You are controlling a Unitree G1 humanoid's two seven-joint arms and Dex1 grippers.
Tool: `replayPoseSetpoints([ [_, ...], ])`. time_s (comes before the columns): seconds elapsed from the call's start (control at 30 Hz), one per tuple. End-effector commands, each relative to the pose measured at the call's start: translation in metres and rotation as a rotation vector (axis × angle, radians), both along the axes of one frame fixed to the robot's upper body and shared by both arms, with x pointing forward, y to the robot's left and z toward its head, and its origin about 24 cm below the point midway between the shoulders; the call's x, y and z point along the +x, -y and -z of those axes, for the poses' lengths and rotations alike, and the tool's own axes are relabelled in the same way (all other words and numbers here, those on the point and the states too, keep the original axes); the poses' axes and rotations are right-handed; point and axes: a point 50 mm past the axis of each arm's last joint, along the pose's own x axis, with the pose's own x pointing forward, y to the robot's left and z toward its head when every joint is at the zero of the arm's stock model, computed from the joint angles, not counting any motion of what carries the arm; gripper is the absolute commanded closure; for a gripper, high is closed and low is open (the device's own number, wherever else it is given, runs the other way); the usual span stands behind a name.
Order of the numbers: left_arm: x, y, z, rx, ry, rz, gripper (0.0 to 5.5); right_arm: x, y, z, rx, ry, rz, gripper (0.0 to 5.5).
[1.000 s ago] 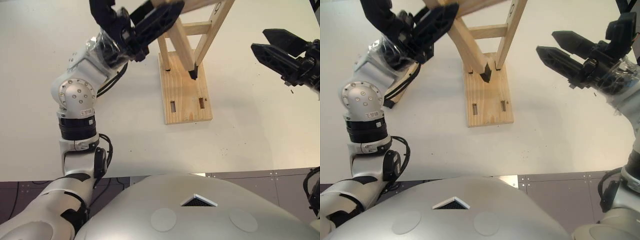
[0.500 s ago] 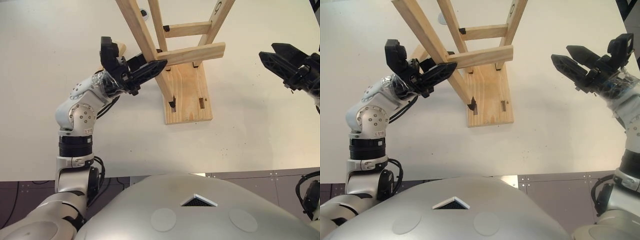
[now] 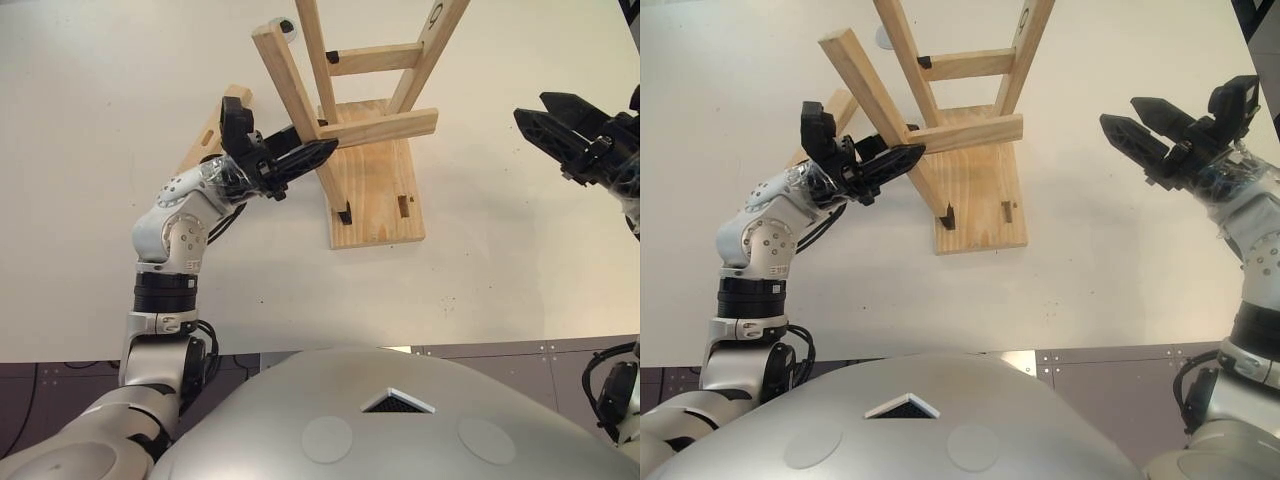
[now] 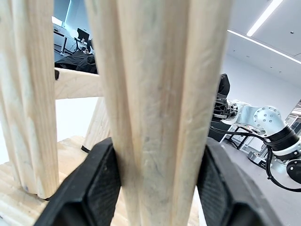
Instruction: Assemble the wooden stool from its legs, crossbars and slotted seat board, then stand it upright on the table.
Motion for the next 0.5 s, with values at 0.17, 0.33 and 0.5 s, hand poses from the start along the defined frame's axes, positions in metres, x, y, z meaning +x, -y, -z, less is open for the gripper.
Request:
replayPoseSetpoints([
  [0.17,-0.01,0.004,0.014,0.138,0.099,-0.003,3.38,-0.002,-0.003,0.004,-0.008,-0.013,-0.002,1.9],
  [0.33,-0.032,0.017,0.018,0.183,0.173,0.022,3.38,-0.004,-0.003,0.008,-0.015,-0.028,0.0,1.9],
  [0.5,-0.052,0.019,0.021,0.241,0.181,0.061,3.38,-0.008,-0.003,0.011,-0.024,-0.039,0.007,1.9],
])
